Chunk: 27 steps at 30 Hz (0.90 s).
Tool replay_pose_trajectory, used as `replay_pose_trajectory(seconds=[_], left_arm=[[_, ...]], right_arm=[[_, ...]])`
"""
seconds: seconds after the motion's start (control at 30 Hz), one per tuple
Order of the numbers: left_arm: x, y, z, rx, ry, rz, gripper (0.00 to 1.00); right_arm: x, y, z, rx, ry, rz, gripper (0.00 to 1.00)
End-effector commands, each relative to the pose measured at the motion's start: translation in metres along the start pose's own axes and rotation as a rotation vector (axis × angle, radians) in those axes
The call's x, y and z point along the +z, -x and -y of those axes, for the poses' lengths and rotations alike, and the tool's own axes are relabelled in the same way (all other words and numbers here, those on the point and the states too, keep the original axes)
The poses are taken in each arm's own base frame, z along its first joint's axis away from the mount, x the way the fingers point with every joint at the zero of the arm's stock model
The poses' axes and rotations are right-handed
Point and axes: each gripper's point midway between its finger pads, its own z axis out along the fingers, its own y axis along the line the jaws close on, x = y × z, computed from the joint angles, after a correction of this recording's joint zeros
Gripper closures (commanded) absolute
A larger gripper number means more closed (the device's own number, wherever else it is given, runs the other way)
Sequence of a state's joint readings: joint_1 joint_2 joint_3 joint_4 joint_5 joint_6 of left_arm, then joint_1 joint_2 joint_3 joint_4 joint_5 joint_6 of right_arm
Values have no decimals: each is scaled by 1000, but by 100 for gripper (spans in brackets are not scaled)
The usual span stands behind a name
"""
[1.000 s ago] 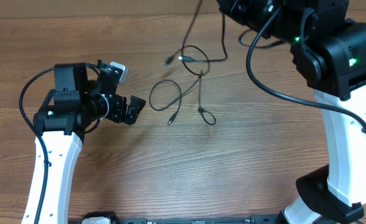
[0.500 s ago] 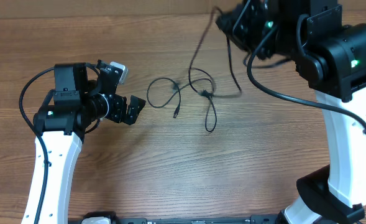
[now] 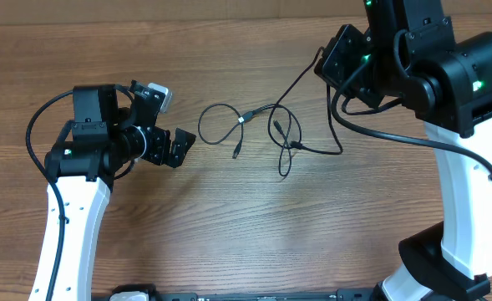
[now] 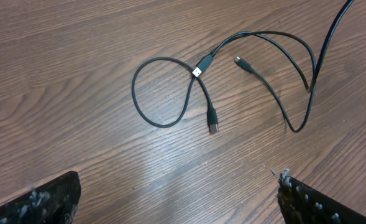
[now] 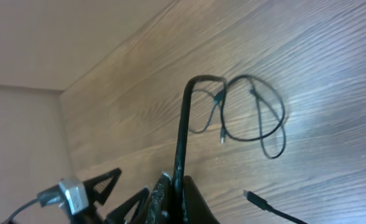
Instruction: Untangle cables
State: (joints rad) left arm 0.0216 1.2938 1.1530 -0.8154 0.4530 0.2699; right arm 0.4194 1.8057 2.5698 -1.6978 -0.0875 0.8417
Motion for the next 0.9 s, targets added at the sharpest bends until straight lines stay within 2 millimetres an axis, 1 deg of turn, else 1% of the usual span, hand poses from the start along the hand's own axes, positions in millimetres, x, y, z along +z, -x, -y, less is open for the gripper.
replay_pose_trajectory(seconds=[0.0, 0.13, 0.23, 0.3, 0.37, 0.43, 0.47, 0.5, 0.57, 0.6, 0.67, 0.73, 0.77, 0.87], left_arm=[[-10, 12, 4, 41, -2, 42, 0], [-10, 12, 4, 41, -2, 42, 1], [-10, 12, 4, 41, -2, 42, 1], [-10, 12, 4, 41, -2, 42, 1], [-10, 12, 4, 41, -2, 42, 1], [-10, 12, 4, 41, -2, 42, 0], [-10, 12, 4, 41, -2, 42, 0], [-10, 12, 4, 41, -2, 42, 0], [-10, 12, 4, 41, -2, 42, 0], [-10, 12, 4, 41, -2, 42, 0], [-10, 12, 4, 41, -2, 42, 0], [-10, 12, 4, 41, -2, 42, 0], [-10, 12, 4, 41, -2, 42, 1], [-10, 12, 4, 41, -2, 42, 0]], right_arm=[[-15, -13, -13, -16, 88, -50, 96], [-17, -24, -23, -23, 142, -107, 96], [-20, -31, -41, -44, 222, -145, 96], [-23, -33, -57, -68, 289, -149, 96], [-25, -30, -71, -92, 340, -124, 96], [-27, -21, -82, -138, 373, -59, 96], [-27, -15, -84, -156, 372, -22, 96], [-27, -6, -83, -170, 355, 28, 96], [-24, 17, -70, -167, 265, 157, 96], [-22, 33, -57, -148, 183, 242, 96], [-21, 51, -39, -127, 73, 341, 96], [-17, 63, -20, -114, -36, 406, 96], [-15, 64, -13, -113, -71, 410, 90], [-5, 59, 4, -114, -143, 371, 66]])
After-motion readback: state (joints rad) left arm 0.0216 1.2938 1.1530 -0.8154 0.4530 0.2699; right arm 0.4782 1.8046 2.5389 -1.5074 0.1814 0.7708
